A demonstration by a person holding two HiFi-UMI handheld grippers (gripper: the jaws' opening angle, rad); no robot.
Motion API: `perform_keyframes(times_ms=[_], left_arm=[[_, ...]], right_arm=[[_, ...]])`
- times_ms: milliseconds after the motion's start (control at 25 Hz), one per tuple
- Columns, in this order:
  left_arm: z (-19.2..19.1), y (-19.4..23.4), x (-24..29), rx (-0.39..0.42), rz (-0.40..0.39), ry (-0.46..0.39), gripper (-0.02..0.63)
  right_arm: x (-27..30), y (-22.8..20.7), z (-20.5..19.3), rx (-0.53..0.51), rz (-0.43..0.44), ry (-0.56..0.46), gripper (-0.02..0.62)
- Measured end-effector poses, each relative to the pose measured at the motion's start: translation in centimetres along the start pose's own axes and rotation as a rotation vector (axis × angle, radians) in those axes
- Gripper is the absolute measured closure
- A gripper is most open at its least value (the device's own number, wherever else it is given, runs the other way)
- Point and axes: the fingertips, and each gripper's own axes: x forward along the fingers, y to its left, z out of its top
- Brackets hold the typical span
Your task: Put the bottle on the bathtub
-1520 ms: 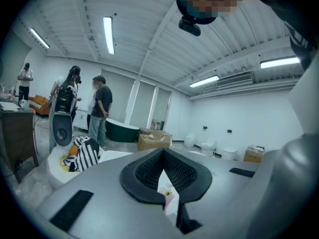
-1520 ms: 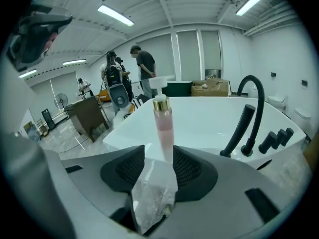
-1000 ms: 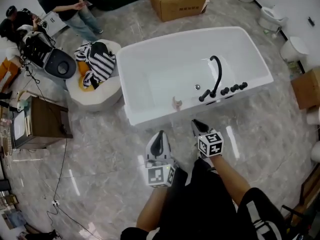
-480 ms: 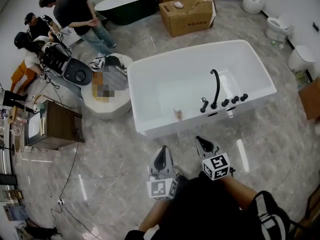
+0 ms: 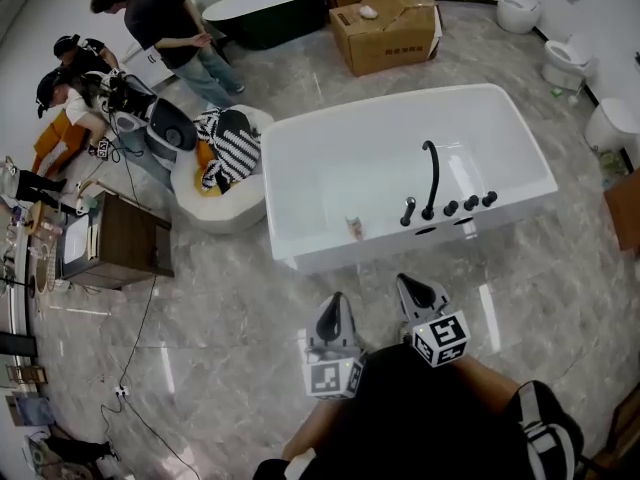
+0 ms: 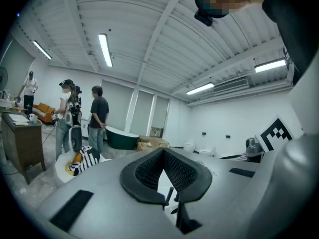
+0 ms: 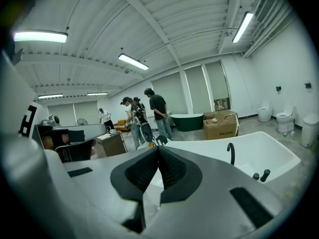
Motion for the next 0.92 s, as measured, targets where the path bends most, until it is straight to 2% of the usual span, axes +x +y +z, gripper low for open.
perform_keyframes(times_ms=[920], left_arm=[[-0.1,1.1,-2.9,0.004,0.054,0.012,0.591]], right_arm=[[-1.7,2.6,-1.2,-0.037,0.028,0.013,0.586]])
